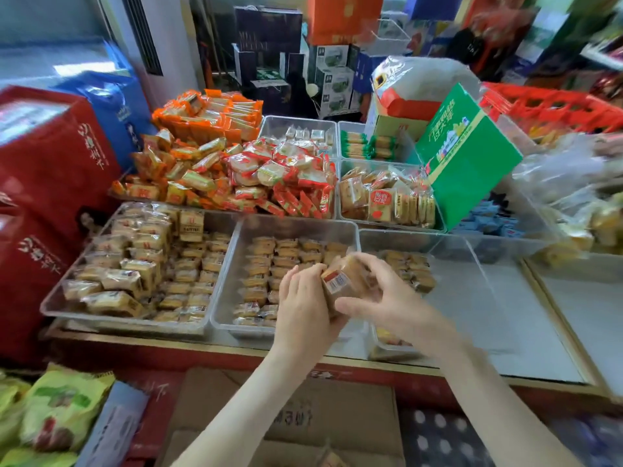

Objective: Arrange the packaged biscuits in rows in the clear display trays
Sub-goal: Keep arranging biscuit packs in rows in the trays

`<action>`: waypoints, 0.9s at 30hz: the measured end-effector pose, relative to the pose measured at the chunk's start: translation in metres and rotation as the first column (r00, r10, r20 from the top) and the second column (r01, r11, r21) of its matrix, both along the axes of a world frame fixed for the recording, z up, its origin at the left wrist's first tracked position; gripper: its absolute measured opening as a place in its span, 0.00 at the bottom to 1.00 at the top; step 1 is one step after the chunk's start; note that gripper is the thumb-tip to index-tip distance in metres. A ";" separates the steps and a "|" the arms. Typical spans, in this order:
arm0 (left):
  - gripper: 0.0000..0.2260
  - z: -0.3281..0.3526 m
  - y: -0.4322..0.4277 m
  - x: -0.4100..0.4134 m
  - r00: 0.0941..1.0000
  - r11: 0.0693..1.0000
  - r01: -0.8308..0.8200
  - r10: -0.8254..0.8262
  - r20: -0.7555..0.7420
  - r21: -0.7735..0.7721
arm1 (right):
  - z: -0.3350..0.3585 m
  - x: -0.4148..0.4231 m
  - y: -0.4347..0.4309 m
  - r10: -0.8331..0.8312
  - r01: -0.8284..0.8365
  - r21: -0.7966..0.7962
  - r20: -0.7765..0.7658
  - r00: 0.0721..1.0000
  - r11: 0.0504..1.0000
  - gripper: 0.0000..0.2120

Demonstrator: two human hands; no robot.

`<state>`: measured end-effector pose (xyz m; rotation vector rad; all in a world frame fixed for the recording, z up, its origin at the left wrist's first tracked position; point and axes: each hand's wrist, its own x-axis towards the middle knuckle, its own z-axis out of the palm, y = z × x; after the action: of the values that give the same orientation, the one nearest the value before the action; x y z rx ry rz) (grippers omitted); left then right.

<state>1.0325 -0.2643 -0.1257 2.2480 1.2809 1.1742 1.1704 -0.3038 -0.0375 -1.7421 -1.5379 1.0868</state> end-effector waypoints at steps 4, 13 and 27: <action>0.26 0.037 -0.029 -0.012 0.929 0.757 0.319 -0.128 0.348 -0.570 | 0.008 0.019 -0.026 -0.042 0.018 -0.052 -0.522 0.852 0.998 0.20; 0.22 0.044 -0.075 -0.017 0.776 0.310 0.608 -0.035 0.630 -0.731 | -0.026 0.014 -0.075 -0.148 0.057 -0.146 -0.747 0.648 0.988 0.18; 0.24 0.036 -0.089 -0.040 0.696 0.334 0.599 0.231 0.680 -0.728 | -0.033 0.034 -0.097 -0.328 0.282 -0.199 -0.768 0.550 0.939 0.22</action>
<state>0.9922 -0.3534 -0.0897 0.8502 0.8710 0.6870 1.2040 -0.4004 -0.0707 -1.1810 -0.6058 1.4411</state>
